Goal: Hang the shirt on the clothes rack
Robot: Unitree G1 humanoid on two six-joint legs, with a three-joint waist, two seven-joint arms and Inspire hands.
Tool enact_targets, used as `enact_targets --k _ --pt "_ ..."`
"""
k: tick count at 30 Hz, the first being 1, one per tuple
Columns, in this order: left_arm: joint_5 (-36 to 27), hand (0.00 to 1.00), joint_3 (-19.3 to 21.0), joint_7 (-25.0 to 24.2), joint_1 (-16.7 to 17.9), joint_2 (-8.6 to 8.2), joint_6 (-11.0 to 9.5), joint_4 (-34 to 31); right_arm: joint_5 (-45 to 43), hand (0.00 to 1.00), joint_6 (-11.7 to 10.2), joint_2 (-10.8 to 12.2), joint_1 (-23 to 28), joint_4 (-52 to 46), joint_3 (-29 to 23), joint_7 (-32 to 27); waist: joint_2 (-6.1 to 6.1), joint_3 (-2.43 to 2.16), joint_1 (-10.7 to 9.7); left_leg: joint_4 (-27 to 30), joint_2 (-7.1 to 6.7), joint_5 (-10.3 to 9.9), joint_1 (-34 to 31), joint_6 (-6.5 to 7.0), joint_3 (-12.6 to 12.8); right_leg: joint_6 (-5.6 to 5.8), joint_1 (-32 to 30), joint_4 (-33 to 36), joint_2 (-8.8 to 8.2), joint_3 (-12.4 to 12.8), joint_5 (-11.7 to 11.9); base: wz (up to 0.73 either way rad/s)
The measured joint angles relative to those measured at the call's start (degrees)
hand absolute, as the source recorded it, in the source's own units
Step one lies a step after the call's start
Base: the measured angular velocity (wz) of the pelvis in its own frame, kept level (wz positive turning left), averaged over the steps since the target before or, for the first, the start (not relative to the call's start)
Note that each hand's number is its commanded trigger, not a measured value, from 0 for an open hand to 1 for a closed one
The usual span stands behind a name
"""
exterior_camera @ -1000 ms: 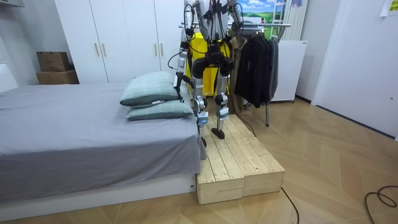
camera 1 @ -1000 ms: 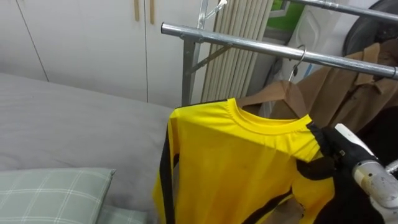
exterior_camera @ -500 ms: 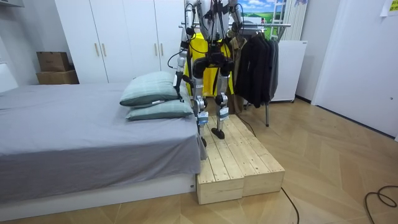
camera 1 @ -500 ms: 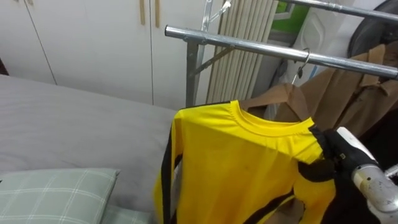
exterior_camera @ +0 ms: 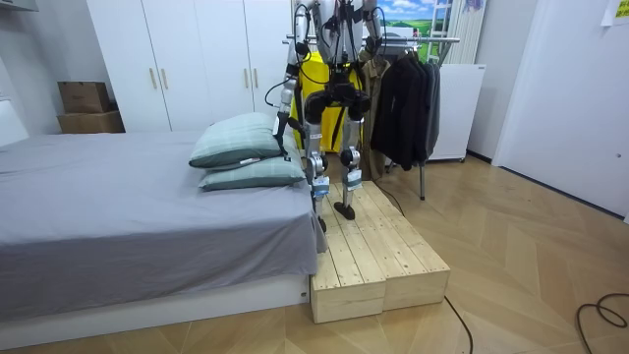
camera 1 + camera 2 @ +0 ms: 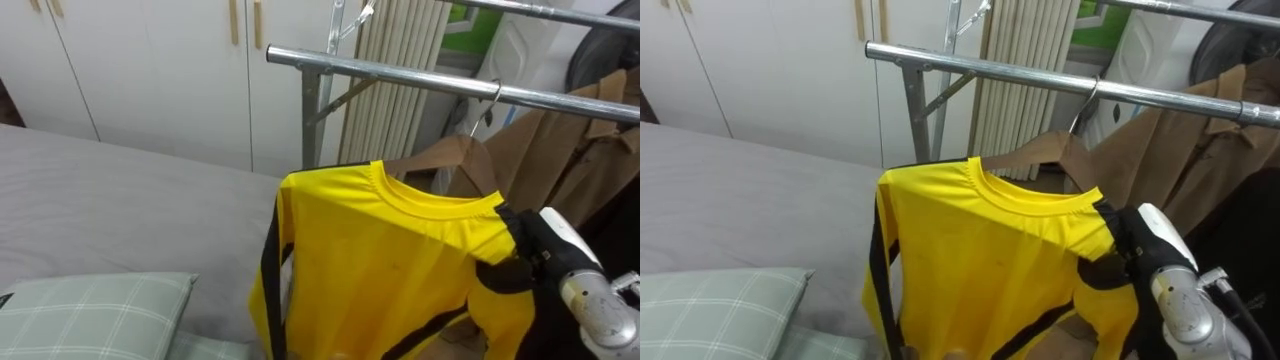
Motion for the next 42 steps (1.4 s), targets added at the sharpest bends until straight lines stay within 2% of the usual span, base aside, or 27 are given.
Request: enact_targets --k 1,7,14,20,28,42 --pt "0.0 0.0 0.0 0.0 0.0 -0.05 0.0 0.0 -0.2 0.0 0.0 0.8 0.0 0.4 -0.7 -0.5 0.09 0.02 0.0 0.0 0.01 -0.1 0.3 -0.04 -0.1 0.0 0.3 0.1 0.0 -0.1 0.0 0.09" --pt "0.0 0.0 0.0 0.0 0.0 -0.32 0.0 0.1 -0.2 0.0 0.0 1.9 0.7 2.7 -0.7 -0.9 0.44 0.03 0.1 0.0 0.0 -0.1 0.3 -0.06 -0.5 -0.01 0.5 0.0 0.0 -0.4 -0.1 0.02" --pt "0.0 0.0 0.5 0.0 0.0 -0.86 0.0 0.2 -0.1 0.0 0.4 2.1 1.0 5.9 -1.0 -1.4 0.96 -0.1 0.1 -0.1 0.03 -0.1 0.3 -0.07 -0.5 -0.06 0.5 0.0 0.05 -0.4 -0.2 0.0" --pt "0.1 0.0 1.3 0.0 0.0 -0.94 0.0 0.2 0.7 0.0 -0.3 2.8 1.0 6.6 -1.3 -1.7 0.91 -0.14 0.2 -0.1 0.05 -0.1 0.3 -0.08 -0.4 -0.06 0.4 0.1 0.12 -0.4 -0.2 0.0" --pt "0.1 0.0 2.2 0.1 -0.1 -0.96 0.0 0.2 0.6 0.0 -1.3 5.3 1.0 7.1 -1.9 -2.9 0.85 -0.17 0.1 -0.1 0.13 -0.2 0.3 -0.16 -0.3 -0.1 0.4 0.0 0.21 -0.3 -0.2 0.0" --pt "0.1 0.0 2.3 0.3 -0.1 -0.97 0.0 0.2 0.6 0.0 -1.9 5.8 1.0 7.5 -3.1 -3.5 0.9 -0.11 0.1 -0.3 0.17 -0.2 0.6 -0.18 -0.1 -0.11 0.5 0.1 0.45 0.3 -0.2 0.0"
